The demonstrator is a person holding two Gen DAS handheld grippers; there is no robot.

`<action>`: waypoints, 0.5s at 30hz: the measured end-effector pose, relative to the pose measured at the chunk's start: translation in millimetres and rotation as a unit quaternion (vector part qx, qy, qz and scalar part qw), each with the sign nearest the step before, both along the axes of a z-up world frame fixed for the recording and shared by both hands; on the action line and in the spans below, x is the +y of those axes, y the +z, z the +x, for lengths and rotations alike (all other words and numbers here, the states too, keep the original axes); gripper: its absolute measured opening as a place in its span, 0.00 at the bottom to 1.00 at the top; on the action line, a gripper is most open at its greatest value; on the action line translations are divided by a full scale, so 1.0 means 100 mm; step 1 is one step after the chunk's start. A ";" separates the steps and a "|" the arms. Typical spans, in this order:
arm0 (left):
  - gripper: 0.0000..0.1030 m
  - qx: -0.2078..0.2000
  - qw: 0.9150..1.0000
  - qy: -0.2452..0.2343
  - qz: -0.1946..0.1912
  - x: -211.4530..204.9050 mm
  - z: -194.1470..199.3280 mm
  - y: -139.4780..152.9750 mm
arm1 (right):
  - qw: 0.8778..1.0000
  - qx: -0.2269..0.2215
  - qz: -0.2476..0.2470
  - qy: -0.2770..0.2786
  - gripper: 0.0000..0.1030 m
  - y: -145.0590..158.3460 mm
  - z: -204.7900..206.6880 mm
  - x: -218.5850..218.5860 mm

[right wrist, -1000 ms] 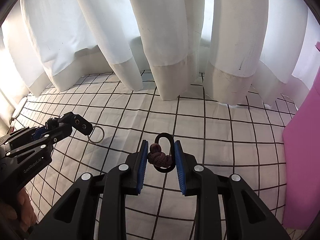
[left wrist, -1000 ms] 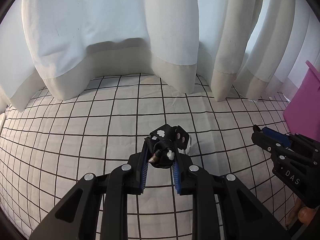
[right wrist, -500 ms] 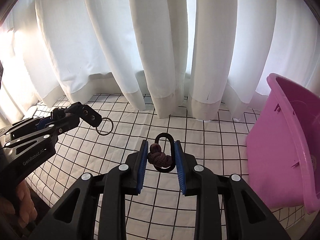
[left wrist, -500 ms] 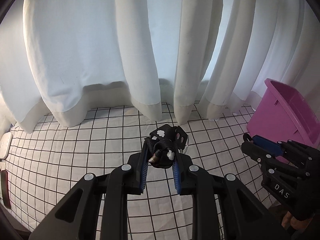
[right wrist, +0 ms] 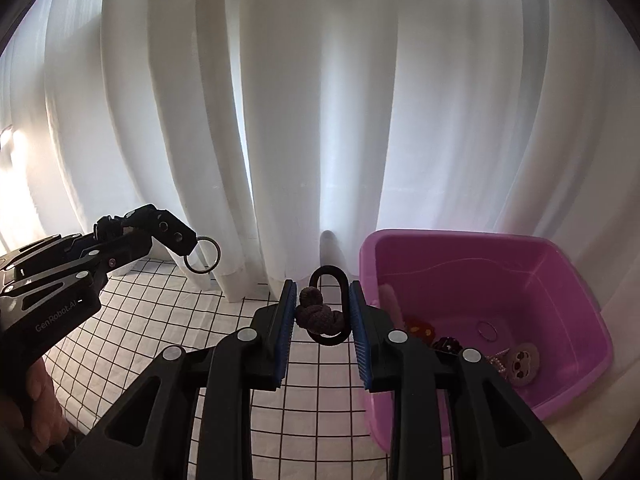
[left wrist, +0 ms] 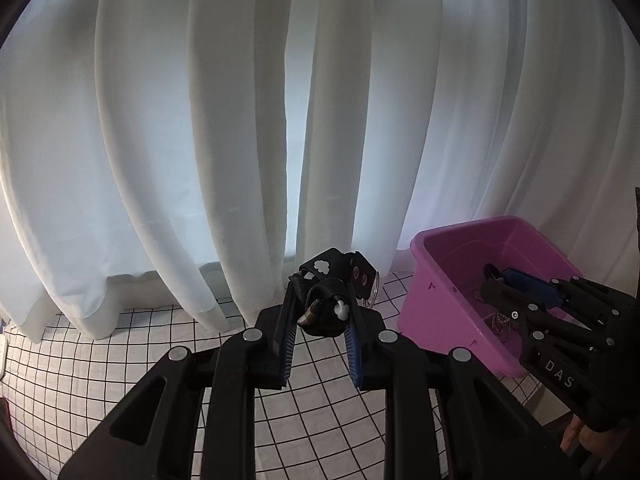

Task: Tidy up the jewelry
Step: 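Carry keys and hair tie over the pink tub and lower them inside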

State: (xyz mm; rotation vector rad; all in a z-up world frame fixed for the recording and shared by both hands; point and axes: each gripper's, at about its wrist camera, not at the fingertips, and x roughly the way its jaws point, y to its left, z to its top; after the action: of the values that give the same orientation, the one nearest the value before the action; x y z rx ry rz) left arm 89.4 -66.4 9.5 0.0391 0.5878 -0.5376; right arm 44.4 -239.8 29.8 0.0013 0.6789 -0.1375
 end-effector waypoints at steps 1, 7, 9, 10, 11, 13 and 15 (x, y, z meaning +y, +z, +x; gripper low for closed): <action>0.21 -0.003 1.000 -0.004 -0.003 -0.13 -0.03 0.04 | 1.000 -0.001 -0.001 -0.005 0.25 0.03 -0.03 -0.13; 0.21 -0.005 0.999 -0.031 -0.021 -0.98 -0.20 0.24 | 1.000 -0.014 -0.012 -0.023 0.25 0.25 -0.24 -0.98; 0.21 -0.002 0.999 -0.036 -0.022 -1.29 -0.26 0.24 | 1.000 -0.010 -0.009 -0.026 0.25 0.26 -0.26 -1.26; 0.21 0.001 0.999 -0.038 -0.022 -1.43 -0.28 0.25 | 1.000 -0.009 -0.007 -0.027 0.25 0.26 -0.27 -1.40; 0.21 0.003 0.999 -0.039 -0.022 -1.57 -0.30 0.25 | 1.000 -0.007 -0.006 -0.027 0.25 0.24 -0.28 -1.52; 0.21 0.012 0.999 -0.038 -0.018 -1.83 -0.32 0.23 | 1.000 -0.002 -0.001 -0.025 0.25 0.20 -0.28 -1.75; 0.21 0.026 0.999 -0.035 -0.013 -2.06 -0.32 0.18 | 1.000 0.004 0.005 -0.021 0.25 0.14 -0.27 -1.94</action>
State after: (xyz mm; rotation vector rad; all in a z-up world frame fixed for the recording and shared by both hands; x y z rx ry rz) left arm 57.4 -272.4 27.1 0.0208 0.6307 -0.6164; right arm 17.7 -434.1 44.0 0.0242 0.6887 -0.1753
